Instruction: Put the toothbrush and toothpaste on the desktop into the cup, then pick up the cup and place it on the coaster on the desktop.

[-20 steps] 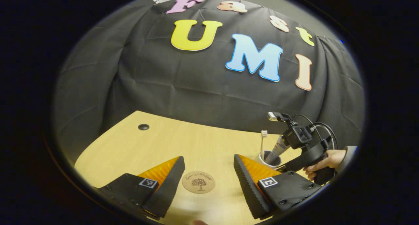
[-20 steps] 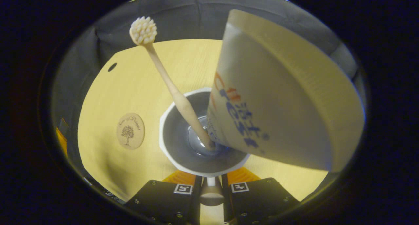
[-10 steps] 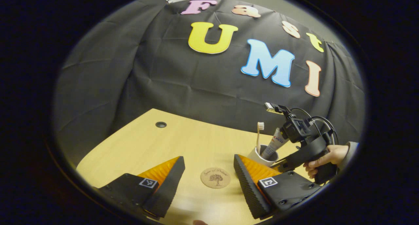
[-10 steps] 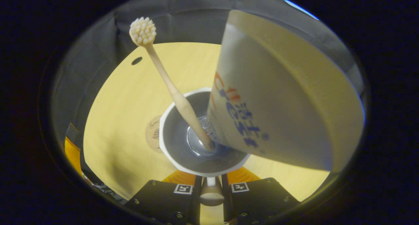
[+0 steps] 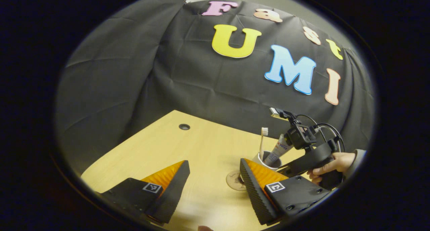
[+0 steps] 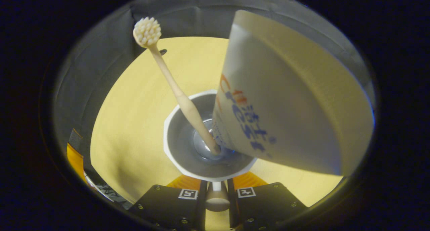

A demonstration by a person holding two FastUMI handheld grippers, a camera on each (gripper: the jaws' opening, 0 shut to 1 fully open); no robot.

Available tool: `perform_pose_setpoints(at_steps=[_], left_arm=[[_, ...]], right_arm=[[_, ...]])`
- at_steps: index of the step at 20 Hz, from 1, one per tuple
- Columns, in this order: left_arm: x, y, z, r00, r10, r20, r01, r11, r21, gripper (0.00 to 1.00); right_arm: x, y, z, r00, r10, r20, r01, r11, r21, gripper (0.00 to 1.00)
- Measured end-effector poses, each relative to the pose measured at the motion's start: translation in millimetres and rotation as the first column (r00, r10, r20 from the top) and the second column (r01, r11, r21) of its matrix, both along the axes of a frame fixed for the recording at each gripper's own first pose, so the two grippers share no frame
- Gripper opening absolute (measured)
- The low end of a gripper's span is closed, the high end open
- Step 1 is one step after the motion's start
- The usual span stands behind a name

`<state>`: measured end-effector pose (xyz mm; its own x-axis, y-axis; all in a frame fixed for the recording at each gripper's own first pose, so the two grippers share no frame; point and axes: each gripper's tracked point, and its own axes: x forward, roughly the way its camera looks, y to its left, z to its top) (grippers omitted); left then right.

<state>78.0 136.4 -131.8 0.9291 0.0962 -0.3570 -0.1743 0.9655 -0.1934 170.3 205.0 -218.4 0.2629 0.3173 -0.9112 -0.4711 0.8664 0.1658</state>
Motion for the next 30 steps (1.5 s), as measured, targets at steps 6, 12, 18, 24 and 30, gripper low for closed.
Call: perform_pose_setpoints(at_steps=[6,12,18,24,30], left_arm=[[-7.5,21.8,-4.0,0.999,0.035,-0.011,-0.035,0.999,-0.004,0.96],[-8.4,26.2,-7.0,0.999,0.041,-0.019,-0.041,0.999,-0.014,0.96],[-9.2,25.0,-6.9,0.999,0.037,-0.02,-0.037,0.999,-0.011,0.96],[1.2,8.1,2.1,1.0,-0.013,-0.005,0.013,1.0,0.017,0.99],[16.3,-26.0,27.6,0.995,-0.087,0.047,0.086,0.996,0.035,0.99]], right_arm=[[1.7,8.8,-5.9,0.999,0.037,-0.012,-0.037,0.999,-0.022,0.27],[1.4,8.0,-6.8,0.999,0.048,-0.014,-0.049,0.998,-0.046,0.23],[0.1,7.8,-1.3,0.999,0.049,0.002,-0.049,0.999,-0.021,0.34],[-11.2,-2.6,22.9,0.998,0.012,0.067,-0.015,0.999,0.048,0.72],[-30.1,-49.7,65.1,0.976,-0.113,0.184,0.091,0.988,0.125,0.87]])
